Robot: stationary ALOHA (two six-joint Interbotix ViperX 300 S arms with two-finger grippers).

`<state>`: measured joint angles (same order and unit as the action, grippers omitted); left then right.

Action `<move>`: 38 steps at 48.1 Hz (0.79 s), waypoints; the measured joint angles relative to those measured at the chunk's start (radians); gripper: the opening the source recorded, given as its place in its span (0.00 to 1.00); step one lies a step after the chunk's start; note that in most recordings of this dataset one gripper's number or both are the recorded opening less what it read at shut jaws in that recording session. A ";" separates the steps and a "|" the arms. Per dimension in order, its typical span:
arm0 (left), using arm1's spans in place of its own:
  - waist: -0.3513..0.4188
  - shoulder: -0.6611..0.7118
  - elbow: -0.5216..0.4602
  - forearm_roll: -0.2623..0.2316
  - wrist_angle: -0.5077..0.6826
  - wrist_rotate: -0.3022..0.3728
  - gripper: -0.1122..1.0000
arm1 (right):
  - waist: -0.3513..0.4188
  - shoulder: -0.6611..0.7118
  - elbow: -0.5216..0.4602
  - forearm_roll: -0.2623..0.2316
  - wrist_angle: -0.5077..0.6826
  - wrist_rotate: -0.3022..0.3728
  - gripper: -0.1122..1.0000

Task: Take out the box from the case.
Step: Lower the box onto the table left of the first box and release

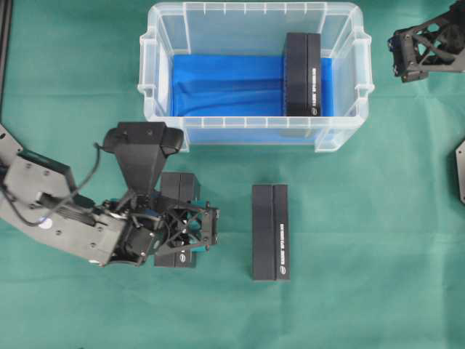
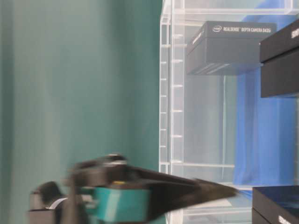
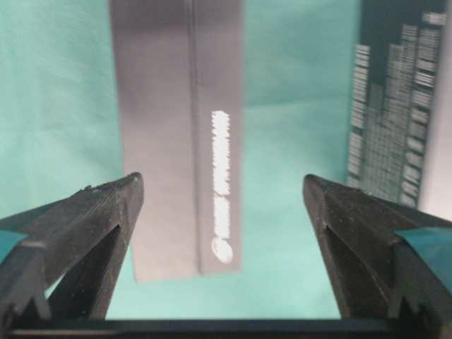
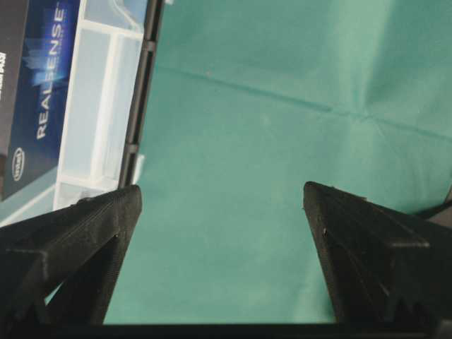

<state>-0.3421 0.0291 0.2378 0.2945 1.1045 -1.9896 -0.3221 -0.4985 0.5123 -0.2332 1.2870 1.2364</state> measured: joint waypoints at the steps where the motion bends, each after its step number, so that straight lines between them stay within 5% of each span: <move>1: 0.000 -0.005 -0.006 0.002 0.006 -0.002 0.98 | -0.002 0.000 0.002 -0.002 0.000 0.000 0.94; 38: -0.005 -0.044 -0.235 0.000 0.210 0.028 0.98 | 0.000 0.000 0.002 0.005 0.000 0.003 0.94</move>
<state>-0.3467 -0.0153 0.0031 0.2945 1.3146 -1.9620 -0.3221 -0.4985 0.5139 -0.2286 1.2870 1.2395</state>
